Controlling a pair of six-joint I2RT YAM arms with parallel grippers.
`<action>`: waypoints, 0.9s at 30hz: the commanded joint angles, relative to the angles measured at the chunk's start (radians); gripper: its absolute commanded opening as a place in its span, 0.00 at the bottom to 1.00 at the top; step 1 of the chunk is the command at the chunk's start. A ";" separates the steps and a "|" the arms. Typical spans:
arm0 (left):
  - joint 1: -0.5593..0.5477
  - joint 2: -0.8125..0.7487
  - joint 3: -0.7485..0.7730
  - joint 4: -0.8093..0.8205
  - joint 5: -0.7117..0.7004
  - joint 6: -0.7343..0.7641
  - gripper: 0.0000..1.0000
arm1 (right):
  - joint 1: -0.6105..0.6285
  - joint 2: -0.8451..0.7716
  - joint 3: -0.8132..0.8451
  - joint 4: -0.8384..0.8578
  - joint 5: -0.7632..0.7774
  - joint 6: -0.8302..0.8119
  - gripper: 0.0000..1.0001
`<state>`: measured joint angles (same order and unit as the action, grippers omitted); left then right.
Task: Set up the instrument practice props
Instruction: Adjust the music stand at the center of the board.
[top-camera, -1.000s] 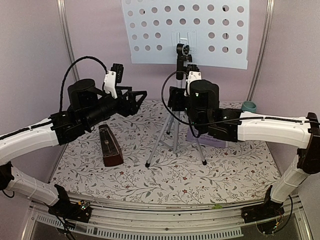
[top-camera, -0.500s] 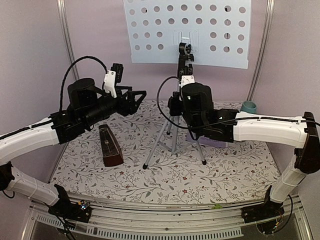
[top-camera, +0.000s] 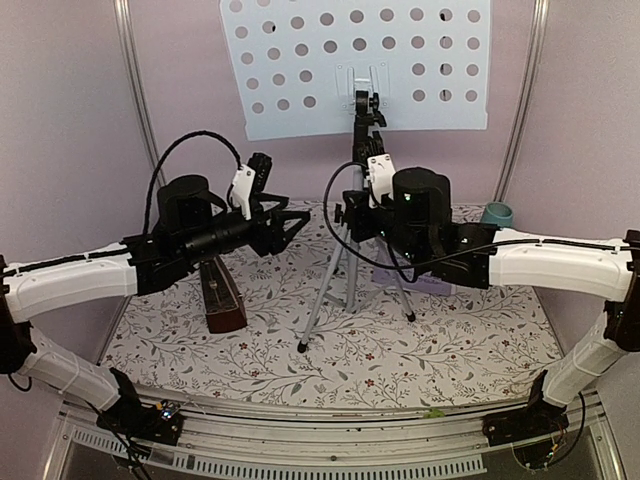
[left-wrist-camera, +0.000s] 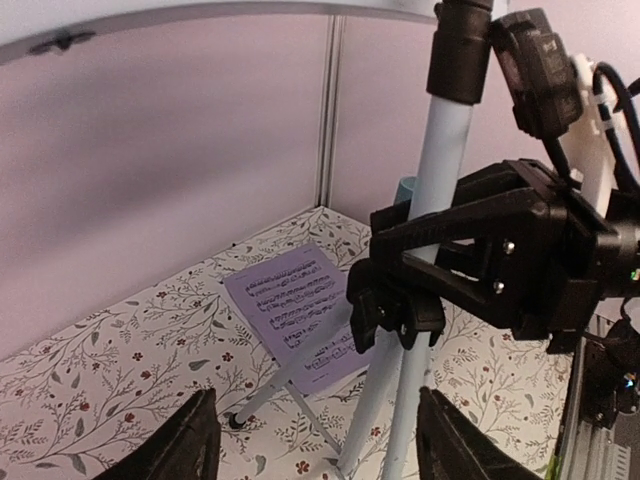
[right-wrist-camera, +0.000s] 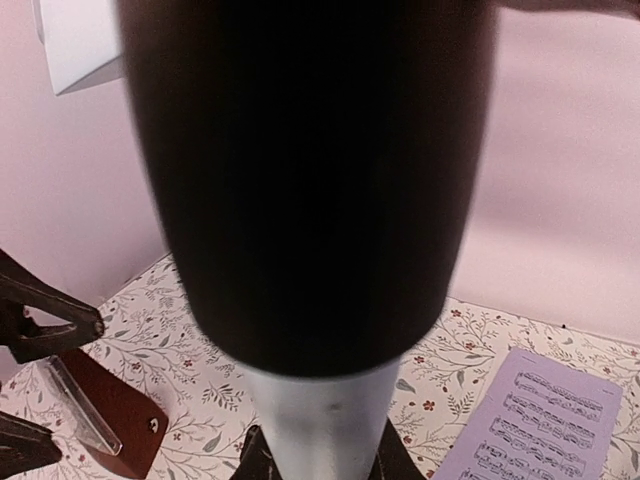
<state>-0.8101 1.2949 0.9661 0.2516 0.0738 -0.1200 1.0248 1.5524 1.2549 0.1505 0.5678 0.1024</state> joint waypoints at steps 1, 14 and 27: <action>0.019 0.019 -0.063 0.144 0.121 0.025 0.67 | -0.028 -0.063 -0.037 0.020 -0.218 -0.107 0.00; 0.048 0.112 -0.167 0.441 0.311 -0.039 0.63 | -0.145 -0.153 -0.164 0.062 -0.590 -0.150 0.00; 0.036 0.244 -0.138 0.638 0.458 -0.091 0.56 | -0.175 -0.207 -0.258 0.148 -0.770 -0.108 0.00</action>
<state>-0.7692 1.5204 0.8051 0.7895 0.4671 -0.1871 0.8471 1.3628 1.0260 0.2707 -0.1158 -0.0154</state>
